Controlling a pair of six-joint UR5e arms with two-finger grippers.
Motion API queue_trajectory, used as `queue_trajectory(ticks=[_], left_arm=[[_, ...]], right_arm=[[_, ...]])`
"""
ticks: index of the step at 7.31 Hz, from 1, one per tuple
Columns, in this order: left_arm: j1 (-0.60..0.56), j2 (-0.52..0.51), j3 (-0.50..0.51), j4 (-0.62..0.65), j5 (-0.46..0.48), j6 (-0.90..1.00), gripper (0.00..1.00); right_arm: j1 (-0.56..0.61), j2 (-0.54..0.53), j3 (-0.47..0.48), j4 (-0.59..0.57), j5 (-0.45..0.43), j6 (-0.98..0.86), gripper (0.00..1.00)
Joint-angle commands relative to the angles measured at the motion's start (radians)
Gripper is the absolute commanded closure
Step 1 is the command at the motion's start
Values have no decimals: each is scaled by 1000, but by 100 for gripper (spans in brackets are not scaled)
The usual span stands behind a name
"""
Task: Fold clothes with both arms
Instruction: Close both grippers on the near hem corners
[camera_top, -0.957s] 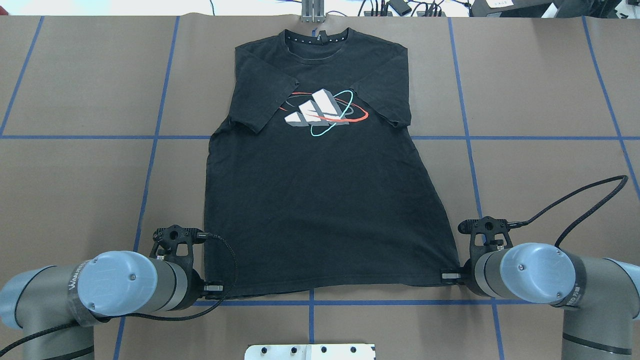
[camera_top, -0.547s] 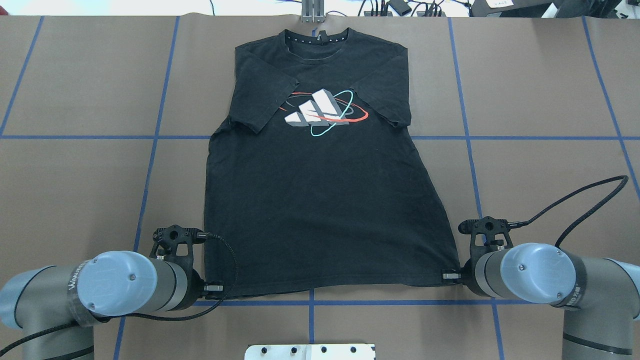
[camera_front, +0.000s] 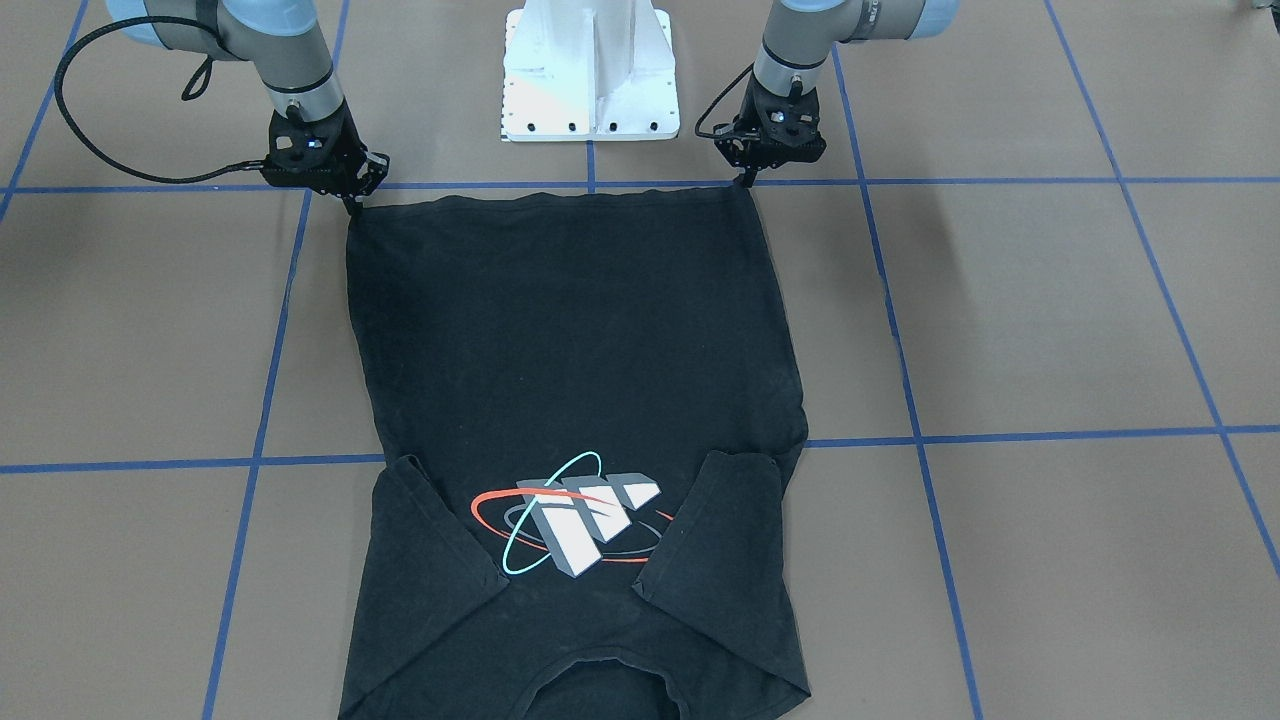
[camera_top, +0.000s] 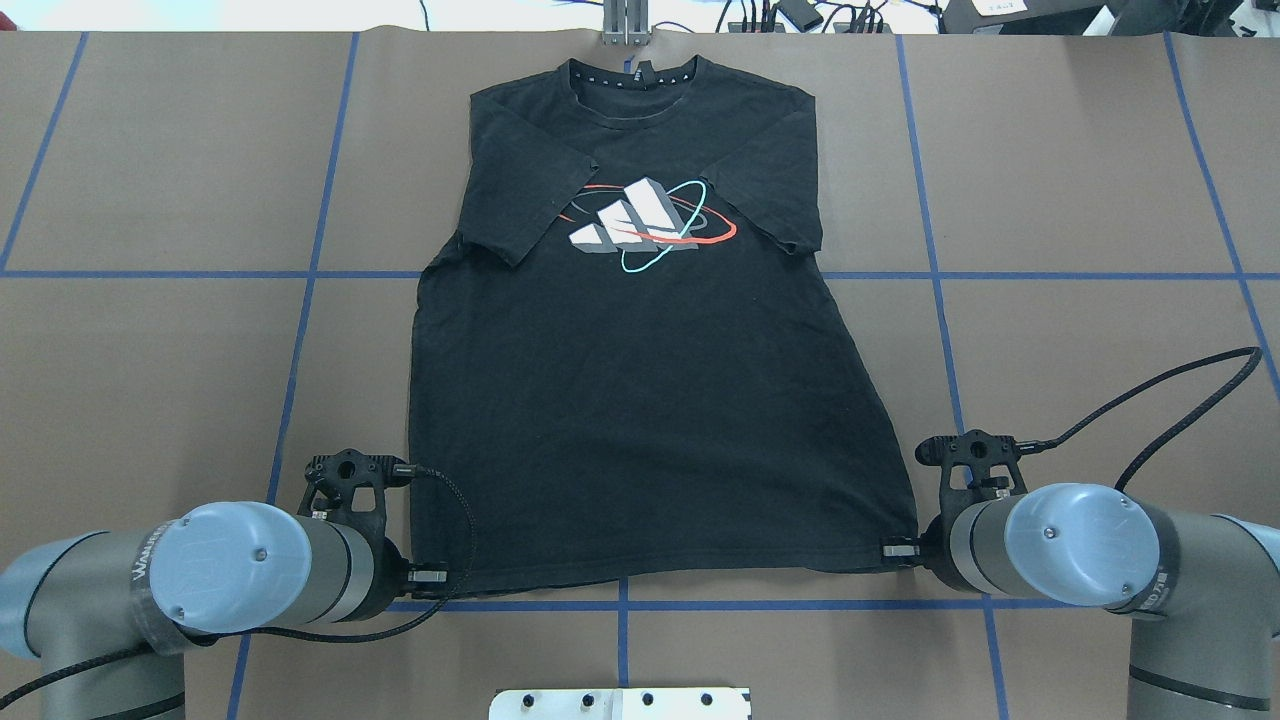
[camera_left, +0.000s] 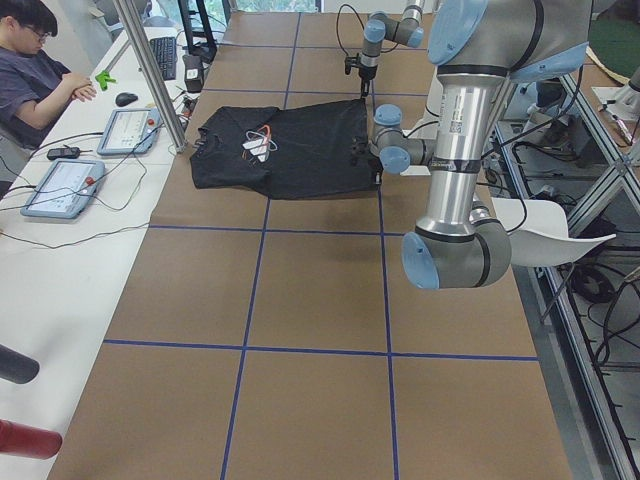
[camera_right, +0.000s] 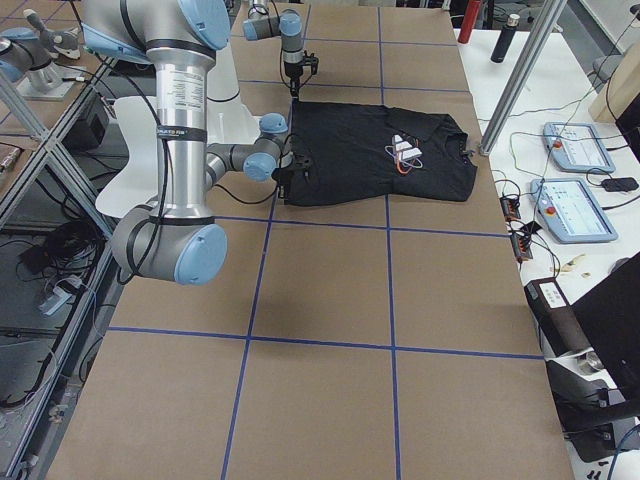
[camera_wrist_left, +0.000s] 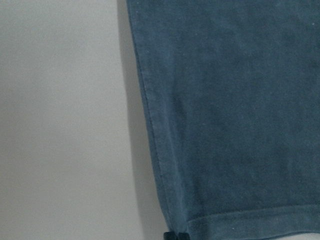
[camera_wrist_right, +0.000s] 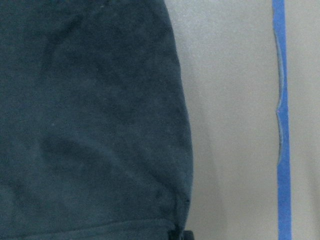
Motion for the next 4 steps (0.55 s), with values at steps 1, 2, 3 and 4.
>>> queue_trajectory(ticks=[1, 2, 3, 4], left_arm=[[-9, 8, -77, 16, -18, 12, 100], [-38, 12, -120, 33, -69, 14, 100], [-41, 18, -182, 63, -107, 16, 100], [-42, 27, -241, 82, -142, 34, 100]], right_arm=[[75, -5, 62, -12, 85, -7, 100], [109, -14, 86, -12, 167, -12, 100], [114, -31, 129, -12, 192, -15, 100], [115, -70, 204, -14, 263, -15, 100]])
